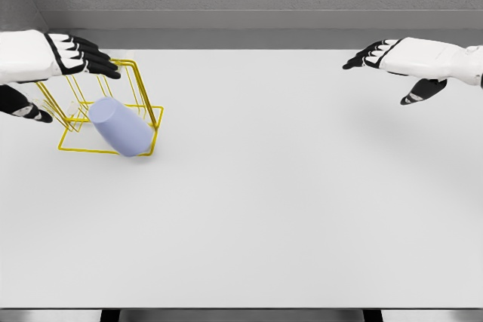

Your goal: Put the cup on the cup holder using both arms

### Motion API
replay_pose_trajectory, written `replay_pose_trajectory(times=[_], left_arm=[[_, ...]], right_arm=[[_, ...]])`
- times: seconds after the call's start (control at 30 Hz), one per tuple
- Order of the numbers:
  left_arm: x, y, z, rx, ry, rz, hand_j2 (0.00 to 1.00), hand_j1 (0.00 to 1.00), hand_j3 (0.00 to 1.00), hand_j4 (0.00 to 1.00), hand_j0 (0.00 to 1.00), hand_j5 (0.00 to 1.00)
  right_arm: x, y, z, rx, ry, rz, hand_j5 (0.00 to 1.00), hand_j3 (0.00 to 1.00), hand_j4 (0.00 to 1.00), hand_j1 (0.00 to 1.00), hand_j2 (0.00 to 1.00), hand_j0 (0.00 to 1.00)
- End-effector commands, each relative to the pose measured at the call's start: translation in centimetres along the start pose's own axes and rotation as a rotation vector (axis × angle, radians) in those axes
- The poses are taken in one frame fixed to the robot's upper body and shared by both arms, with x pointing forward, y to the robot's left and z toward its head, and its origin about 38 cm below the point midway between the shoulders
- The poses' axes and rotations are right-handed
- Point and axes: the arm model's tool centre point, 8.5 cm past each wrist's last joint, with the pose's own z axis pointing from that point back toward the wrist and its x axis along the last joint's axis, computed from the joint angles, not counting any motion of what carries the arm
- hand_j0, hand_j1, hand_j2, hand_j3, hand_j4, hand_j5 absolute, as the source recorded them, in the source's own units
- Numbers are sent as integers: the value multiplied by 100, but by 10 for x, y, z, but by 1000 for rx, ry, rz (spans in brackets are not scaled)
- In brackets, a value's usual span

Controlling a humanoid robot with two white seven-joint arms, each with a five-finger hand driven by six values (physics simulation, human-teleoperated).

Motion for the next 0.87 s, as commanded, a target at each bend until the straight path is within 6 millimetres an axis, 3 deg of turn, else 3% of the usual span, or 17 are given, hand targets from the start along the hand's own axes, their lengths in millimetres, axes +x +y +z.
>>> replay_pose_trajectory(times=[0.0,0.17,0.63,0.83], left_arm=[[10,27,17,50,16,-60,100,100,100,100,100,100],[11,27,12,71,-9,-39,100,100,100,100,100,100],[15,-13,-31,80,-124,73,100,100,100,100,100,100],[19,-15,-43,101,-158,86,100,100,100,100,100,100]], right_arm=[[0,0,0,-3,2,-5,100,100,100,100,100,100],[-1,-1,1,-4,2,-4,100,100,100,100,100,100],[0,-1,1,-4,1,-4,100,100,100,100,100,100],[0,-1,1,-4,1,-4,100,100,100,100,100,100]])
